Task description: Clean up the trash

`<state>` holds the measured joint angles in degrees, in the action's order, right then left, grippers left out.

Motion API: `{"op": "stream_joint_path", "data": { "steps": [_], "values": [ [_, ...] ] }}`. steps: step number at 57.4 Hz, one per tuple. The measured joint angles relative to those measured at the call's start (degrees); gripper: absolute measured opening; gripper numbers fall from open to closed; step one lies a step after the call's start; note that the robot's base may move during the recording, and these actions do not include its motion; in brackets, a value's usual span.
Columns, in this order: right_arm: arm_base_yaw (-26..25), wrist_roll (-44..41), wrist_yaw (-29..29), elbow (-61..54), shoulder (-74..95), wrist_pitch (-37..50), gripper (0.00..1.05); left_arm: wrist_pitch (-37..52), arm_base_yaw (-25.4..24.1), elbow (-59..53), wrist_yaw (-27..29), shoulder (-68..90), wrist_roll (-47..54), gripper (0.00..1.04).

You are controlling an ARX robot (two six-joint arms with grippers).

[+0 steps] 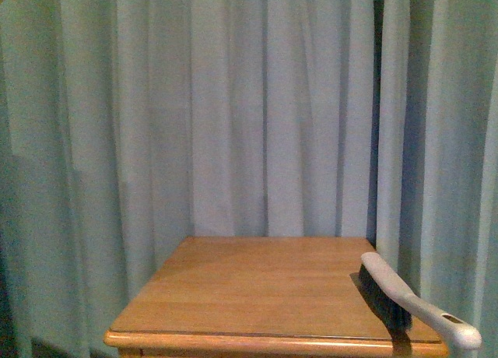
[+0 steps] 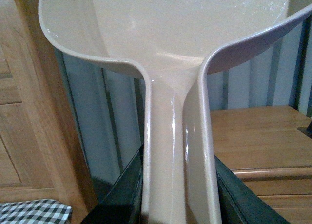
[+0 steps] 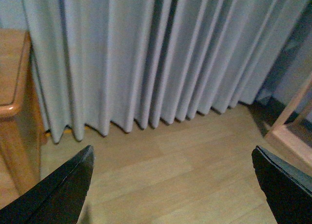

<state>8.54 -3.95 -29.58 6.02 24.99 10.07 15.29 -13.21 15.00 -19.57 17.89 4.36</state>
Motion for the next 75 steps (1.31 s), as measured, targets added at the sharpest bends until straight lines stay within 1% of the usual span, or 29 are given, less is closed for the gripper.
{"op": "stream_joint_path", "data": {
  "steps": [6,11,12,13,17,20,30,35,51,75],
  "values": [
    [-2.9,4.9,8.1,9.8,13.6,0.1,0.97,0.0,0.0,0.0,0.0,0.0,0.0,0.28],
    [-3.2,8.6,14.2,18.7,25.2,-1.7,0.97,0.0,0.0,0.0,0.0,0.0,-0.1,0.28],
    [-3.1,9.9,15.1,21.7,28.8,-2.7,0.97,0.0,0.0,0.0,0.0,0.0,-0.2,0.28],
    [-1.2,13.7,16.6,34.1,42.8,-7.7,0.97,0.0,0.0,0.0,0.0,0.0,-0.2,0.28],
    [0.7,17.1,17.7,43.0,51.3,-13.4,0.97,0.0,0.0,0.0,0.0,0.0,-0.2,0.28],
    [1.7,18.7,17.9,47.9,55.5,-16.0,0.97,0.0,0.0,0.0,0.0,0.0,-0.2,0.28],
    [5.1,24.1,18.5,60.7,67.3,-23.2,0.97,0.0,0.0,0.0,0.0,0.0,-0.2,0.28],
    [6.1,25.8,18.4,64.3,71.3,-25.9,0.97,0.0,0.0,0.0,0.0,0.0,-0.2,0.28],
    [6.8,29.2,18.3,70.3,79.3,-29.0,0.97,0.0,0.0,0.0,0.0,0.0,-0.2,0.28],
    [8.5,32.3,19.6,72.5,85.9,-28.1,0.97,0.0,0.0,0.0,0.0,0.0,-0.2,0.28]
  ]
}}
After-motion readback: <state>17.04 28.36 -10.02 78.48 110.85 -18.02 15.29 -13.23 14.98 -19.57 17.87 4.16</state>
